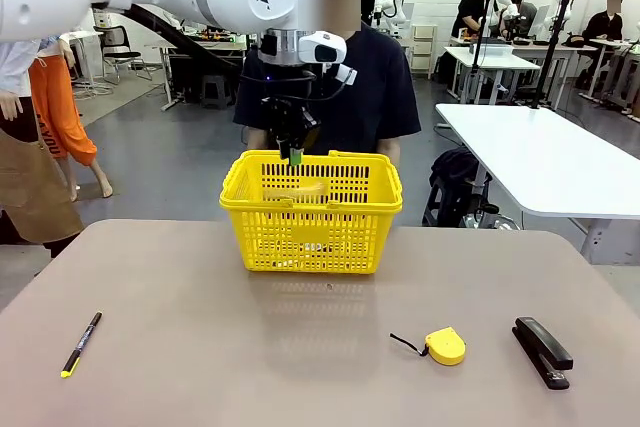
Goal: Place the items the person wants into the basket.
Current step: Pick up the item the person points to and place it in the Market Basket.
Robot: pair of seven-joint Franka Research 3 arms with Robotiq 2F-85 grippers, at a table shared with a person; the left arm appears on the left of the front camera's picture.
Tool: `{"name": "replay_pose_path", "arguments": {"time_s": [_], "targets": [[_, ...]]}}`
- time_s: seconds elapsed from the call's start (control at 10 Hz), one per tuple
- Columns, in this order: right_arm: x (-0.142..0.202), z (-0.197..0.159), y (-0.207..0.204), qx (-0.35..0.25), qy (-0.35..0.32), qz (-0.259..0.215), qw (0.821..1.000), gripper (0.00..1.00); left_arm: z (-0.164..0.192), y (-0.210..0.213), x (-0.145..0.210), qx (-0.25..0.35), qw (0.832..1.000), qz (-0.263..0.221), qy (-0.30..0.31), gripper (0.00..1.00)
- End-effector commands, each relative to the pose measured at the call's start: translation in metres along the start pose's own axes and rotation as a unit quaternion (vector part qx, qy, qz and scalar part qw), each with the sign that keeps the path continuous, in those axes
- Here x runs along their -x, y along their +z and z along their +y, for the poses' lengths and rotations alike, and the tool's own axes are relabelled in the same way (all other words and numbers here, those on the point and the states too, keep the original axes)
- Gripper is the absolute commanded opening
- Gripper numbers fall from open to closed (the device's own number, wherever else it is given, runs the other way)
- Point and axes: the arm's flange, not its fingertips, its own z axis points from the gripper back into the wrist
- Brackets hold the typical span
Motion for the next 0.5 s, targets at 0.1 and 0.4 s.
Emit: {"name": "replay_pose_path", "arguments": {"time_s": [0.1,0.4], "targets": [[-0.003,0.000,0.001,-0.010,0.009,-0.009,1.000,1.00,0.009,0.010,-0.010,0.014,1.000,0.017,-0.004,0.26],[-0.003,0.000,0.001,-0.010,0.009,-0.009,1.000,1.00,0.005,-0.005,-0.004,0.005,1.000,0.007,0.003,0.26]]}}
